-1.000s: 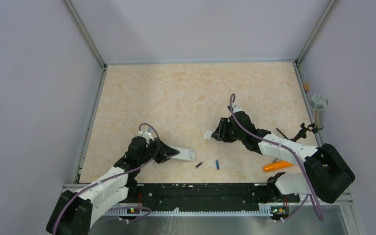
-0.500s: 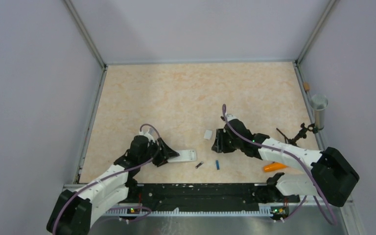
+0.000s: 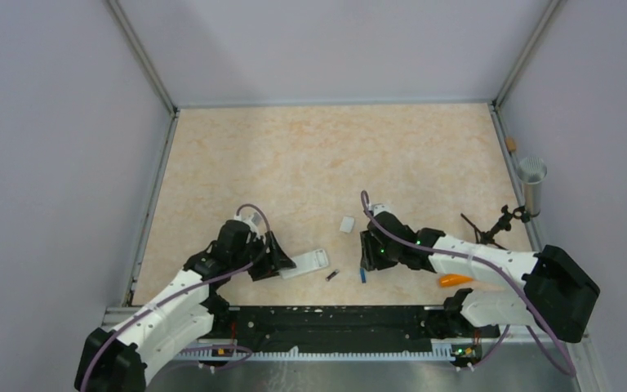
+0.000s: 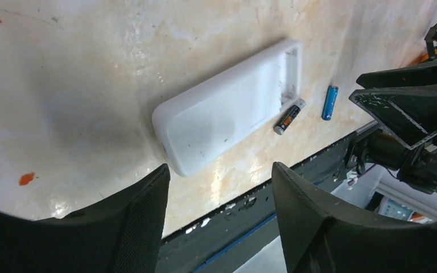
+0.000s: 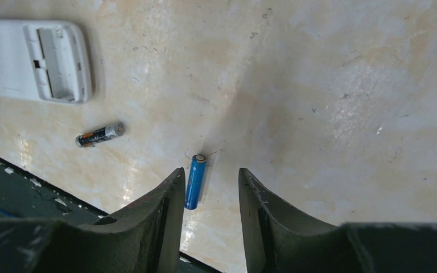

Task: Load the batteries into the remote control

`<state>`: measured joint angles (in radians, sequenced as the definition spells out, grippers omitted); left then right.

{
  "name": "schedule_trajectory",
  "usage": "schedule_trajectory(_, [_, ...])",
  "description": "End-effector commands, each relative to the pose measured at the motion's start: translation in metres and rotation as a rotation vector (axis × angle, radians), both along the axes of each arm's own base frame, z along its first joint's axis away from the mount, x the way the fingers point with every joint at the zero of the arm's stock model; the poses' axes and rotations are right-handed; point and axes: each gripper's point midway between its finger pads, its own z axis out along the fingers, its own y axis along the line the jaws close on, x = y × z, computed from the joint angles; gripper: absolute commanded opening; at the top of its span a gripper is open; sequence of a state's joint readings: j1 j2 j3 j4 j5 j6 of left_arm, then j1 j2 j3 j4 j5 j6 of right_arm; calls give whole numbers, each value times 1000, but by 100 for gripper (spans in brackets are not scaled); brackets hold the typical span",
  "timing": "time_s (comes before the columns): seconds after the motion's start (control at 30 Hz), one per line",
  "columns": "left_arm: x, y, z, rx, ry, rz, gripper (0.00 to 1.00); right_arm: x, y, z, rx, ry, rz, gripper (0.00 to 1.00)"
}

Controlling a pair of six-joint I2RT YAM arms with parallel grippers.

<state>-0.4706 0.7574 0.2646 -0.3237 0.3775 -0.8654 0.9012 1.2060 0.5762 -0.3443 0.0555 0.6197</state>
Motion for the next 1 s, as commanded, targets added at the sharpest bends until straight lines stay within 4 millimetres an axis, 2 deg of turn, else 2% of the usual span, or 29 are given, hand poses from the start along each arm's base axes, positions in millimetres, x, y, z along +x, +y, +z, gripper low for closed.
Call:
schedule_trajectory(0.0, [9,8,26,102,-65,-38,68,4,6,18,0,-53,8,39])
schedule_trajectory(0.23, [31,6,51,149,-135,-54,68,-4,11,12,-24,-33,31,39])
schedule_trajectory(0.37, [50,2,56,175,-175,-60,66,-9,15,10,-23,-24,40,39])
schedule_trajectory(0.47, [64,5,51,232,-187,-46,64,-15,21,10,-24,-17,56,39])
schedule_trajectory(0.6, [71,3,38,260,-175,-63,61,-20,25,7,-40,-9,65,38])
schedule_trajectory(0.8, [67,-2,18,256,-123,-99,53,-28,25,-2,-84,13,70,36])
schedule_trajectory(0.97, [60,1,5,276,-92,-109,40,-32,20,-8,-123,18,63,33])
